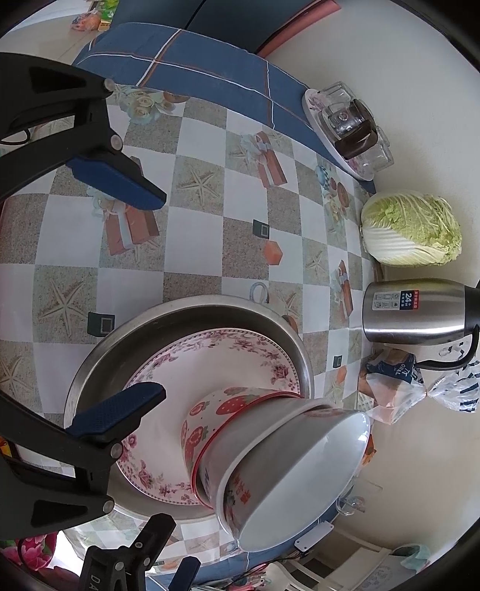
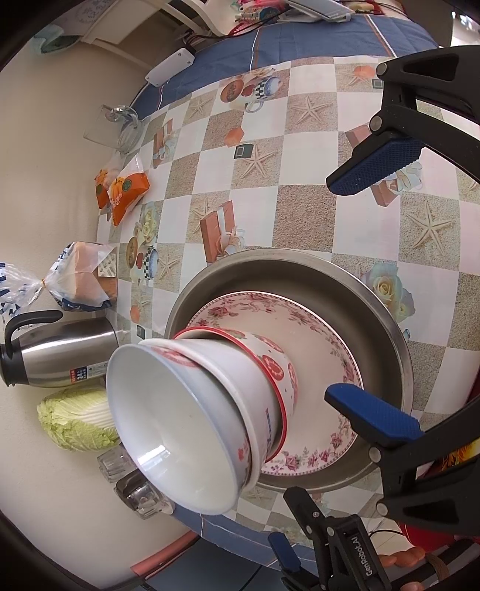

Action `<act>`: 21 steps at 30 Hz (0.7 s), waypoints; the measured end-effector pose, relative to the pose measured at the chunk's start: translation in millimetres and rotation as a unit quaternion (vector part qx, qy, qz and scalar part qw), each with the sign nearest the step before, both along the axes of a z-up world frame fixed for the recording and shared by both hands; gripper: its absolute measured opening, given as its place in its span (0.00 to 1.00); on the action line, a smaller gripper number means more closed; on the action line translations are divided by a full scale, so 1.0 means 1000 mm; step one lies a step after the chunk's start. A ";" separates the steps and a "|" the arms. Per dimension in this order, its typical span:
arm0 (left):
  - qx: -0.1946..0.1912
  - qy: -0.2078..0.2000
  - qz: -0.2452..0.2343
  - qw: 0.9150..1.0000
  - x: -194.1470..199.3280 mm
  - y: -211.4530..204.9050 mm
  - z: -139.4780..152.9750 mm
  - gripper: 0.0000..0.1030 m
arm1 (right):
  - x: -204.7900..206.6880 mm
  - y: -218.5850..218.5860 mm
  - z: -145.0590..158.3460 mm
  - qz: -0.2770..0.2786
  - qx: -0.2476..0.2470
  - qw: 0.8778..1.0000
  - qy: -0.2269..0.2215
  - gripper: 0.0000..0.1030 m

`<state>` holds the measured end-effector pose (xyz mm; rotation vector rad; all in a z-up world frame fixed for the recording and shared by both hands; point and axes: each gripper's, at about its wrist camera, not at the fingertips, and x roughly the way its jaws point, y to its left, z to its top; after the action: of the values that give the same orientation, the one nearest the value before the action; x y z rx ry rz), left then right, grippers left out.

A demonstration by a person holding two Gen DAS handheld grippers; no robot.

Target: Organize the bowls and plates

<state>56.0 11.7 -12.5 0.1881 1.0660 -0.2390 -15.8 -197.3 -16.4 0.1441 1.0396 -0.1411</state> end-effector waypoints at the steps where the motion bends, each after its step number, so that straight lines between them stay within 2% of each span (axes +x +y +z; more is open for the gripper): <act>1: -0.001 0.000 0.000 1.000 0.000 0.000 0.000 0.92 | 0.000 0.000 0.000 0.000 0.000 1.000 0.000 1.00; 17: -0.022 0.011 0.013 1.000 0.004 0.004 -0.001 0.92 | 0.000 0.000 -0.001 0.000 -0.001 1.000 0.001 1.00; 21: -0.023 -0.008 0.015 1.000 0.001 0.006 0.004 0.92 | 0.000 -0.001 -0.001 0.000 0.000 1.000 0.001 1.00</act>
<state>57.0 17.5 -8.4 0.1336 1.0449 -0.2345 -15.7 -197.9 -17.3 0.1430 1.0421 -0.1413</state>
